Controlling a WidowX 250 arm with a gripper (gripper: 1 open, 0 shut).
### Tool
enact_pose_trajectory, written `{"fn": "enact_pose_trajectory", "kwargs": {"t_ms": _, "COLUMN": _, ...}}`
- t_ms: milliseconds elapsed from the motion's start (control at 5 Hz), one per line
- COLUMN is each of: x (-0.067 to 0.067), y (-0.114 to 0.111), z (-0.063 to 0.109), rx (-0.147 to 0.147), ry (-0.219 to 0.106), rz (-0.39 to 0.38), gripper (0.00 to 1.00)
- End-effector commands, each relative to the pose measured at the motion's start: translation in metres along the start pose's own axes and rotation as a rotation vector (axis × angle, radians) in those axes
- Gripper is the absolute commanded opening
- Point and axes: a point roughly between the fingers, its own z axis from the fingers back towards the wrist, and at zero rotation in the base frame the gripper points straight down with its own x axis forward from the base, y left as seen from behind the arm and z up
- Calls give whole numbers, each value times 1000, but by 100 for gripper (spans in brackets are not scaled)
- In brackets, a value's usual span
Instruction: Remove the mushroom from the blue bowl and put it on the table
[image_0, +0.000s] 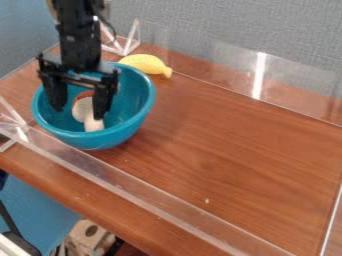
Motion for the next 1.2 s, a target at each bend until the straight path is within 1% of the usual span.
{"fn": "enact_pose_trajectory", "kwargs": {"t_ms": 0, "x": 6, "y": -7, "z": -1, "rx": 14, "ry": -38, "rz": -11, "gripper": 100}}
{"fn": "enact_pose_trajectory", "kwargs": {"t_ms": 400, "x": 15, "y": 1, "z": -19, "rx": 40, "ry": -61, "rz": -128, "gripper": 100}}
{"fn": "enact_pose_trajectory", "kwargs": {"t_ms": 600, "x": 18, "y": 6, "z": -25, "rx": 54, "ry": -72, "rz": -181, "gripper": 0}}
{"fn": "enact_pose_trajectory", "kwargs": {"t_ms": 800, "x": 16, "y": 3, "z": -17, "rx": 70, "ry": -83, "rz": -182, "gripper": 100}}
{"fn": "enact_pose_trajectory", "kwargs": {"t_ms": 1000, "x": 15, "y": -1, "z": -7, "rx": 88, "ry": -103, "rz": -182, "gripper": 100}}
